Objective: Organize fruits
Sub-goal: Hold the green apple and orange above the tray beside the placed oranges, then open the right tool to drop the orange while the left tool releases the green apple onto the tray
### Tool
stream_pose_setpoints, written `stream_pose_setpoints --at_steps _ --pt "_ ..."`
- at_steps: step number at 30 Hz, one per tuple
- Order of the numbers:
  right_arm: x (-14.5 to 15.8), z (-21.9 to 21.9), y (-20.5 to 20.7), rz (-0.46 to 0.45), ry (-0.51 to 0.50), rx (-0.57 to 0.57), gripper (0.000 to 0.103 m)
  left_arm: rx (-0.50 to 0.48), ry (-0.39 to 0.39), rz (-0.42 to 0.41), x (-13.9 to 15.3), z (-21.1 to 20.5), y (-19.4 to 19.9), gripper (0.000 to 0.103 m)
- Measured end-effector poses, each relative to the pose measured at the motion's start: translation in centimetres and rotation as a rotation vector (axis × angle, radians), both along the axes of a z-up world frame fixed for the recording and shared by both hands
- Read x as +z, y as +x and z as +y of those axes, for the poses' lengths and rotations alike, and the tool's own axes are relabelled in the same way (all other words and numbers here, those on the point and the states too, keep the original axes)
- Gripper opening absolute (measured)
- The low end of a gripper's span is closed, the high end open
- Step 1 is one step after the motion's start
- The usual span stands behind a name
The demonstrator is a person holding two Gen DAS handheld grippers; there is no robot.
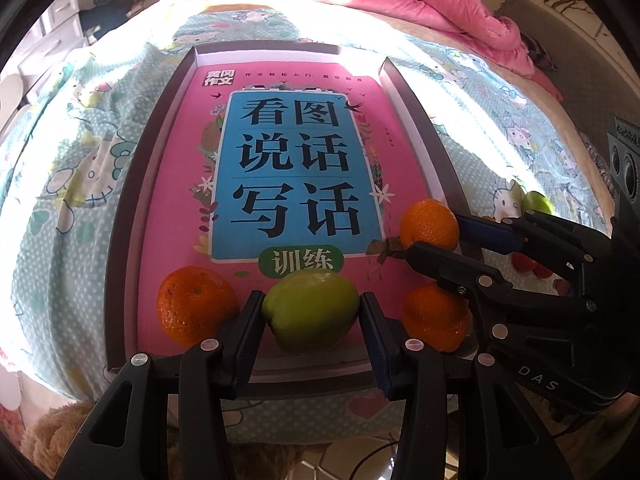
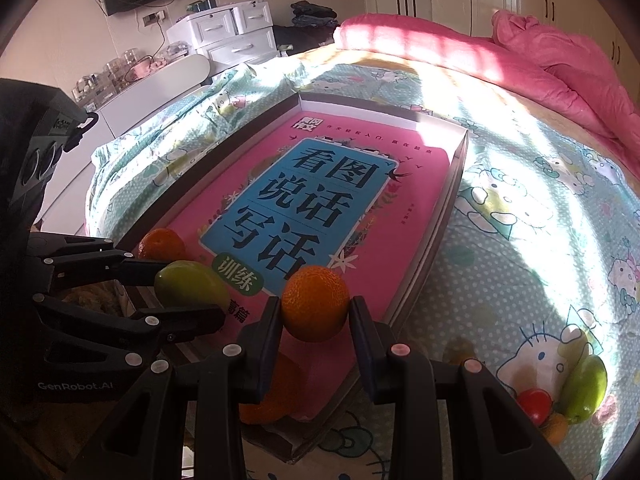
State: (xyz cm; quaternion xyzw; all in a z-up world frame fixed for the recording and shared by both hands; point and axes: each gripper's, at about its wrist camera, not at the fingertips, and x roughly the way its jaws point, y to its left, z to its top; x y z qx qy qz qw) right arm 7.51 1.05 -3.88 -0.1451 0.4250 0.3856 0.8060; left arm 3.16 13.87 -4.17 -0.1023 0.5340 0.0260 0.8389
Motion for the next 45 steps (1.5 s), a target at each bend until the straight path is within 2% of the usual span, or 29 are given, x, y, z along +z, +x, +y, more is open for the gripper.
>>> stream_pose_setpoints --at_steps 20,26,33,41,44,45 --pt "0.2 -0.7 0.1 0.021 0.008 -0.008 0.036 0.009 -0.017 -0.011 0.0 0.1 0.0 0.049" --pt "0.7 -0.7 -0.4 0.005 0.019 0.0 0.046 0.013 -0.035 -0.021 0.0 0.2 0.2 0.049" --pt "1.2 -0.6 -0.9 -0.04 0.011 0.012 0.047 0.015 -0.049 -0.039 0.0 0.5 0.4 0.049" --pt "1.8 -1.4 -0.6 -0.048 0.032 -0.009 0.05 0.018 -0.055 -0.055 0.2 0.6 0.4 0.049" --pt "1.9 -1.8 -0.3 -0.044 0.043 -0.024 0.051 0.016 -0.053 -0.073 0.6 0.6 0.3 0.052" --pt "2.0 -1.9 -0.2 -0.043 0.044 -0.028 0.054 0.014 -0.056 -0.083 0.8 0.7 0.2 0.055"
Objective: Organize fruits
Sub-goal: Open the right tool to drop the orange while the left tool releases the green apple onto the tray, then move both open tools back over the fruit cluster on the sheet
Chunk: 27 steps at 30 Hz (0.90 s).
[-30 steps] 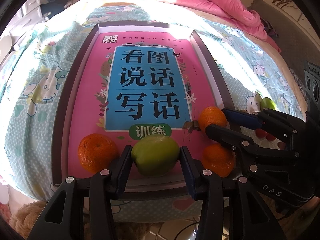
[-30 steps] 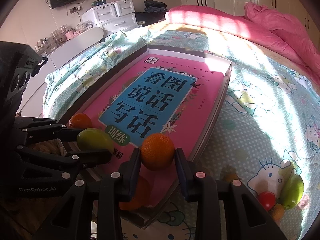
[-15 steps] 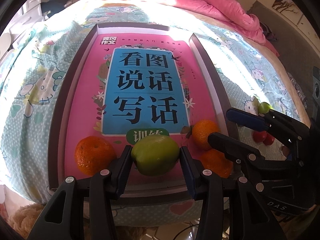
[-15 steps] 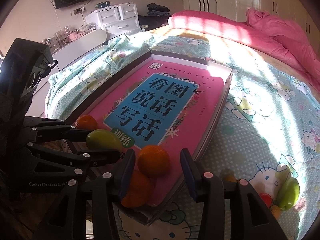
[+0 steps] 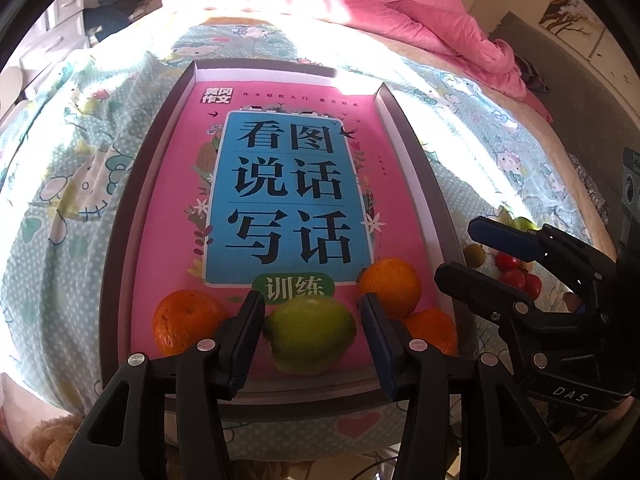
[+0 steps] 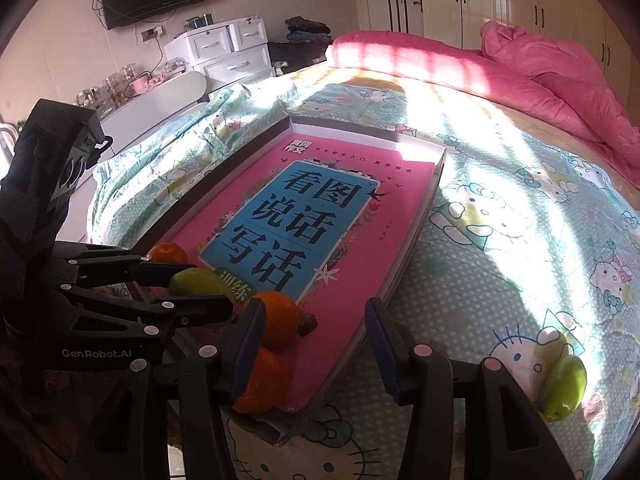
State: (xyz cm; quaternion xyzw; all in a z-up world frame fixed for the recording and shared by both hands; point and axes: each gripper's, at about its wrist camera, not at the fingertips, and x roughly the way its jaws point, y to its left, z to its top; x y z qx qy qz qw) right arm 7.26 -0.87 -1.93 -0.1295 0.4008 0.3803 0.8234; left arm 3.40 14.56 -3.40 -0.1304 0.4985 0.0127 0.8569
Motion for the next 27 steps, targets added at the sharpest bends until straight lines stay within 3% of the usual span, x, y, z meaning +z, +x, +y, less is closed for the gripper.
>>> stream_pose_setpoints --at_steps 9,15,18,27 --pt "0.7 -1.2 0.6 -0.008 0.033 -0.04 0.059 0.008 0.002 -0.086 1.7 0.4 -0.2 0.066" --pt "1.1 -2.3 1.1 -0.015 0.051 -0.077 0.062 0.013 -0.009 -0.133 2.8 0.6 -0.4 0.067" --pt "1.5 -2.9 1.3 -0.025 0.064 -0.098 0.063 0.015 -0.004 -0.141 3.1 0.5 -0.4 0.075" --pt "2.8 -4.7 1.7 -0.058 0.095 -0.142 0.07 0.027 0.029 -0.157 4.3 -0.5 -0.4 0.076"
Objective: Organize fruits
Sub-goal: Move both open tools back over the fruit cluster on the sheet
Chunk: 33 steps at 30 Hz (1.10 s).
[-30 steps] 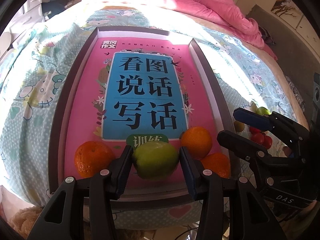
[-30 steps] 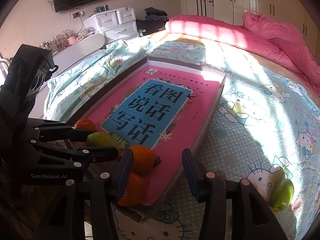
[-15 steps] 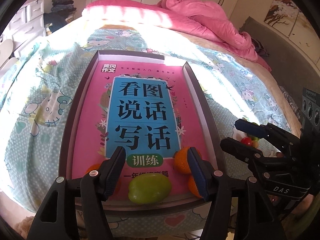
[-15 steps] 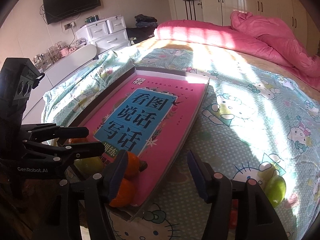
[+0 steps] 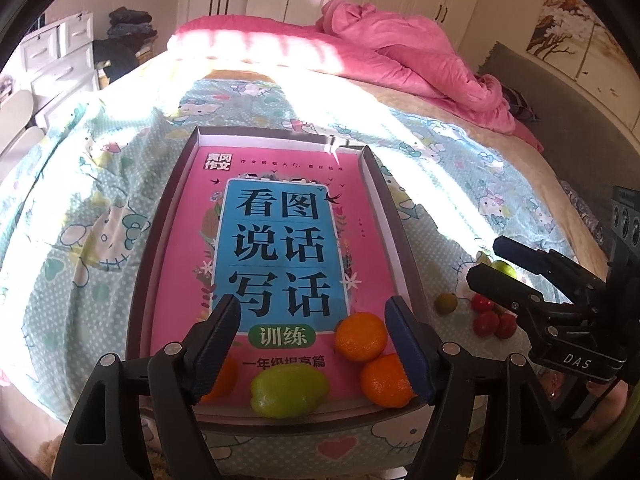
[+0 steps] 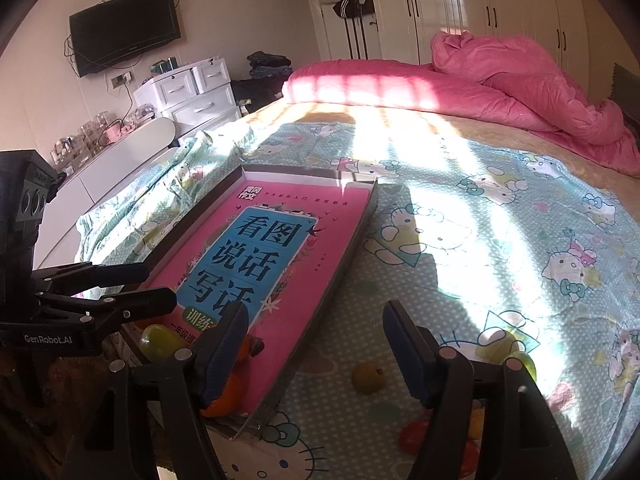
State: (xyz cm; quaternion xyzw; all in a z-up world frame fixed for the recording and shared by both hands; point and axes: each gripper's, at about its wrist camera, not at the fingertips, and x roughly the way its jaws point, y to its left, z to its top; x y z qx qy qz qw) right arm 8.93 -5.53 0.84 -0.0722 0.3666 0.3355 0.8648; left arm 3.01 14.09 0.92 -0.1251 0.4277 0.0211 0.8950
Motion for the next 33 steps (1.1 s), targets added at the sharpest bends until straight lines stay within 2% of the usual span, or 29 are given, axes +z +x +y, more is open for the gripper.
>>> stream_pose_setpoints --at_steps 6,18,28,33 --pt "0.7 -1.3 -0.1 -0.018 0.018 -0.025 0.076 -0.002 0.063 0.004 1.1 -1.5 0.2 0.076" --pt "1.7 -5.0 0.0 -0.041 0.042 -0.096 0.077 -0.05 0.115 0.014 2.2 -6.0 0.6 0.076" --pt "2.4 -8.3 0.2 -0.047 0.061 -0.158 0.08 -0.106 0.123 0.012 2.7 -9.0 1.1 0.076" --pt "2.4 -9.5 0.2 -0.049 0.051 -0.186 0.085 -0.15 0.103 0.014 2.6 -10.6 1.3 0.076"
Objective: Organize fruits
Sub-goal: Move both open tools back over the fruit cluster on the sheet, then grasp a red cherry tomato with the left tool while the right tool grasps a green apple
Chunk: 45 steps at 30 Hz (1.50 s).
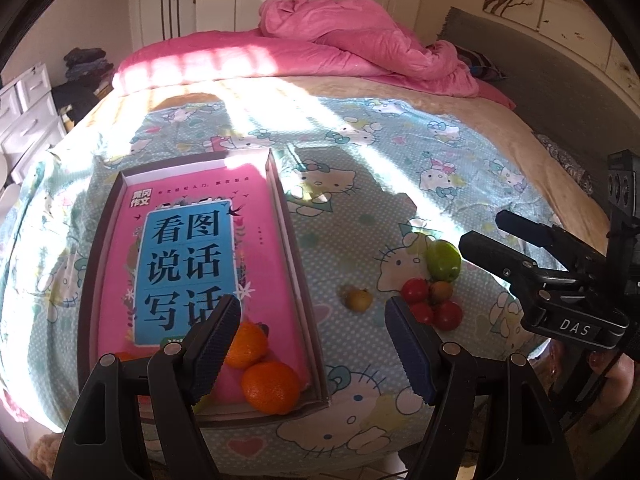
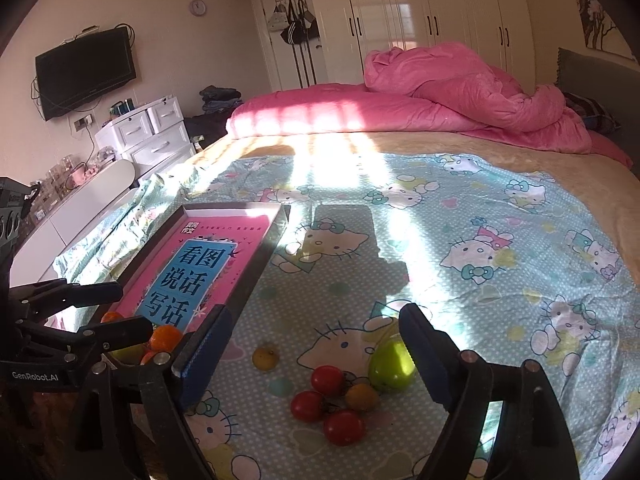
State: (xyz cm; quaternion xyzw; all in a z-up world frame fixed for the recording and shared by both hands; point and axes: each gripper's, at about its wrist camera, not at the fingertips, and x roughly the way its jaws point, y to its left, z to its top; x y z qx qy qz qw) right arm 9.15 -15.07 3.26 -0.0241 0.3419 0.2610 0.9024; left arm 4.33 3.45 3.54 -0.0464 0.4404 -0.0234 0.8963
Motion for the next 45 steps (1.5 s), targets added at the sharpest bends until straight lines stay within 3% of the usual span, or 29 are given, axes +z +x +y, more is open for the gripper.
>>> stream_pose_setpoints --at_steps 9,20,29,34,41,45 --pt "-0.6 -2.8 0.0 0.03 0.006 -0.051 0.085 -0.075 0.013 0.023 -0.9 -3.0 0.0 0.076" --pt "-2.0 -8.4 1.7 0.133 0.078 -0.219 0.085 -0.15 0.01 0.073 -2.8 -5.1 0.3 0.076" --pt "-3.0 -8.9 2.3 0.18 0.076 -0.232 0.085 -0.211 -0.011 0.118 -4.9 -7.1 1.7 0.076" --pt "-3.6 -8.0 2.5 0.197 0.052 -0.211 0.085 -0.27 0.01 0.148 -6.4 -8.5 2.9 0.059" --pt "-5.2 -6.8 3.1 0.24 0.023 -0.175 0.085 -0.337 0.032 0.153 -7.3 -10.0 4.0 0.054" --pt "-6.2 -6.3 3.8 0.279 0.027 -0.167 0.078 -0.355 0.029 0.171 -7.8 -10.2 4.8 0.041"
